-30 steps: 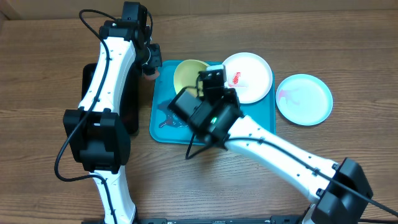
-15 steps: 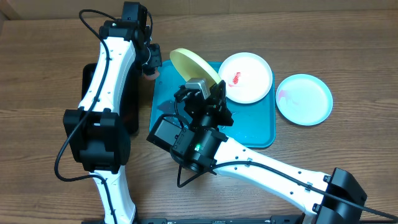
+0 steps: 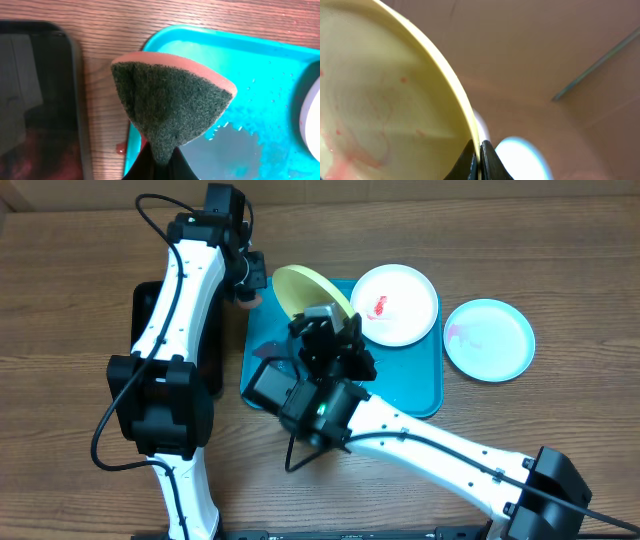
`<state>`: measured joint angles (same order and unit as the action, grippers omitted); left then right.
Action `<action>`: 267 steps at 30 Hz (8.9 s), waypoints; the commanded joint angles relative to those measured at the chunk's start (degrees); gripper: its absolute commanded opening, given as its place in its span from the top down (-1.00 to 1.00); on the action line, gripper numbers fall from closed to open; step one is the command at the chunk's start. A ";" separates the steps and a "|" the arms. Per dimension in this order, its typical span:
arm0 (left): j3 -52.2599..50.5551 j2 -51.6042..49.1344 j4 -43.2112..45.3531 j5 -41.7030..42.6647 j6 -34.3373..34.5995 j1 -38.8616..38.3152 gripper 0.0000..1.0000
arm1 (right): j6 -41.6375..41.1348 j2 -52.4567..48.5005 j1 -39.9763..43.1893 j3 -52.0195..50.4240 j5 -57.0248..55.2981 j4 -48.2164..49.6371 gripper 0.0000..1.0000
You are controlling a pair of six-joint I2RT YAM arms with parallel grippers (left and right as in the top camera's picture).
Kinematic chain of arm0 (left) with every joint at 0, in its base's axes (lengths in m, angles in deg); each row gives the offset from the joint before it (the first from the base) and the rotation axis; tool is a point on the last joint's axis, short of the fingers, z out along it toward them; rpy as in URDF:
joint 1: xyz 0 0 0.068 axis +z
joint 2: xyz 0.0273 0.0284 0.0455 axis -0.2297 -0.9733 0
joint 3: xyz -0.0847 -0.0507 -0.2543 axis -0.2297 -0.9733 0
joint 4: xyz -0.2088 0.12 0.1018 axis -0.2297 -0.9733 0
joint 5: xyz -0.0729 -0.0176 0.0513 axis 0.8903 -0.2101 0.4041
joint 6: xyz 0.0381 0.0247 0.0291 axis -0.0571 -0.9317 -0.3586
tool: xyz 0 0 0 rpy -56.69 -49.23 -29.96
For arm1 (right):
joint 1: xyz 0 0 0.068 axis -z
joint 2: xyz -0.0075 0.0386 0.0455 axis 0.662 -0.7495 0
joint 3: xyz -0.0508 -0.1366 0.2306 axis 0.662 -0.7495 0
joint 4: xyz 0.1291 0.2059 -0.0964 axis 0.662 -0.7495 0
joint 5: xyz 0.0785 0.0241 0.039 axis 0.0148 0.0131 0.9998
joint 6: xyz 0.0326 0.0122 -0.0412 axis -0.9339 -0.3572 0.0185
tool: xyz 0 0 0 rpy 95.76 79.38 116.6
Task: Clean dirty plates on tray and stack at the side
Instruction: 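Carry the yellow plate right with the right gripper and stack it on the white plate, then grip the stained white plate rim on the tray with the right gripper, then drag the white plate toward the tray center and bring the sponge over it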
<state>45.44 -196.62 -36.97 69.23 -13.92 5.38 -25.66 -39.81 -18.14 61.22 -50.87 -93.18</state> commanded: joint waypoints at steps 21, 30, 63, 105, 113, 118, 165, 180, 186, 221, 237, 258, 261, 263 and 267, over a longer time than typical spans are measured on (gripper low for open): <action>1.14 0.35 -0.02 0.11 0.59 -0.44 0.92 | 7.96 0.50 59.34 0.26 73.02 -5.49 0.92; 1.11 0.35 0.11 0.00 0.09 -2.14 0.92 | 10.05 0.42 74.31 -5.20 73.02 -5.46 0.93; 1.05 0.35 2.78 0.02 0.11 -5.31 0.92 | 12.92 0.26 81.53 -8.79 71.45 -5.51 0.92; 1.05 0.35 2.62 0.02 -0.96 -5.31 0.92 | 21.11 -4.46 70.64 0.92 90.23 -1.22 0.14; 1.05 0.35 2.67 0.02 -0.96 -5.31 0.91 | 12.81 -7.39 56.33 0.81 83.03 7.72 0.12; 1.05 0.35 2.71 0.02 -0.96 -5.31 0.91 | 1.90 -12.24 50.80 0.66 78.93 8.76 0.15; 1.05 0.35 3.91 0.04 -0.94 -5.31 0.92 | -0.07 -18.71 47.21 1.29 70.40 3.76 0.52; 1.05 0.35 3.43 0.07 -0.92 -5.31 0.91 | 9.99 -18.71 41.72 -0.46 73.68 3.74 0.92; 1.05 0.35 3.26 0.07 -0.94 -5.31 0.92 | 11.80 -18.71 37.42 -0.24 83.01 3.15 0.92; 1.05 0.35 3.87 0.24 -0.92 -5.31 0.92 | 22.82 -23.08 35.06 2.69 84.28 11.02 0.81; -10.58 0.33 11.06 -0.87 -0.92 -10.84 0.92 | -0.96 -23.23 33.66 1.07 80.26 14.56 0.92; -27.04 -1.79 22.40 1.53 0.28 -12.66 0.92 | -0.70 -23.23 34.03 1.09 80.30 14.67 0.92; -27.04 -2.29 21.86 13.53 -6.97 -13.77 0.92 | -0.70 -23.23 34.03 1.07 80.46 14.71 0.92; -26.93 -2.19 21.73 21.51 -12.17 -15.04 0.92 | -0.68 -23.23 34.03 1.07 80.43 14.71 0.93; -26.43 -2.19 22.51 20.17 -13.35 -16.57 0.92 | -0.68 -23.23 34.03 1.09 80.43 14.73 0.92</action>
<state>20.10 -196.93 -14.79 83.30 -22.70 -9.03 -25.51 -61.73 15.85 62.77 31.05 -78.67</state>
